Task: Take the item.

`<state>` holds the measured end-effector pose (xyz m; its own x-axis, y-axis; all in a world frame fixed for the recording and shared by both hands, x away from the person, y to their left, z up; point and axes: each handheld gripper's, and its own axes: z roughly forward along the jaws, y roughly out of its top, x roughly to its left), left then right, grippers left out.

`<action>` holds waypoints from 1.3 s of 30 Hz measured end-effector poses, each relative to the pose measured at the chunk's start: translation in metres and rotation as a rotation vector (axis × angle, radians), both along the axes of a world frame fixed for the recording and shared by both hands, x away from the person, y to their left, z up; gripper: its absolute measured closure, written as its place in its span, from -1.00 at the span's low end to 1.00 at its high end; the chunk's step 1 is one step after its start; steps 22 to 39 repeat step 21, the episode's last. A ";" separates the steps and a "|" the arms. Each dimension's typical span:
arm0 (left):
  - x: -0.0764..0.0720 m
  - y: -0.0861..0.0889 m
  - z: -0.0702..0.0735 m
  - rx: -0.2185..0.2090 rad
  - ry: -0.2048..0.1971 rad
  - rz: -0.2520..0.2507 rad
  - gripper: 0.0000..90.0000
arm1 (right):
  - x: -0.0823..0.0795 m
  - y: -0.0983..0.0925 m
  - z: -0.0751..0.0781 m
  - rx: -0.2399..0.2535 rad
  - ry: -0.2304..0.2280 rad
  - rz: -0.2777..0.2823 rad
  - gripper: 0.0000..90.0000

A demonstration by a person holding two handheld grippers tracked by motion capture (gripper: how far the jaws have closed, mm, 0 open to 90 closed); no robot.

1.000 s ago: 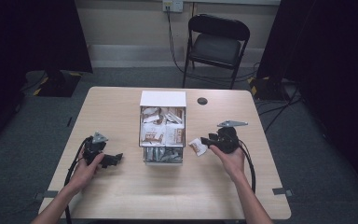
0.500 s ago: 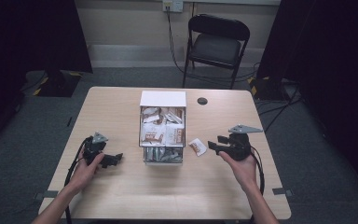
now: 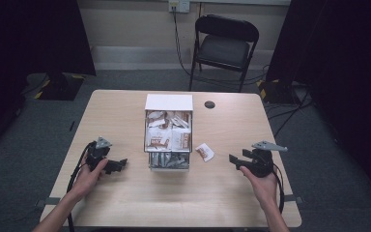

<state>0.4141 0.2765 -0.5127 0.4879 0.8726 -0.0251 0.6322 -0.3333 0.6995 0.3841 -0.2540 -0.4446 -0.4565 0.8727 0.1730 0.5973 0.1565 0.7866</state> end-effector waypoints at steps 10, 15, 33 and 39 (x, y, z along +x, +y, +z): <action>-0.001 0.000 0.000 -0.001 0.003 -0.002 -1.00 | 0.008 -0.025 -0.029 -0.166 0.109 -0.081 -0.43; 0.000 0.000 0.000 -0.002 0.004 -0.005 -1.00 | 0.007 -0.027 -0.043 -0.208 0.148 -0.145 -0.46; 0.000 0.000 0.000 -0.002 0.003 -0.004 -1.00 | 0.004 -0.022 -0.051 -0.249 0.115 -0.221 -0.69; 0.000 0.000 0.000 -0.002 0.003 -0.004 -1.00 | 0.004 -0.022 -0.051 -0.249 0.115 -0.221 -0.69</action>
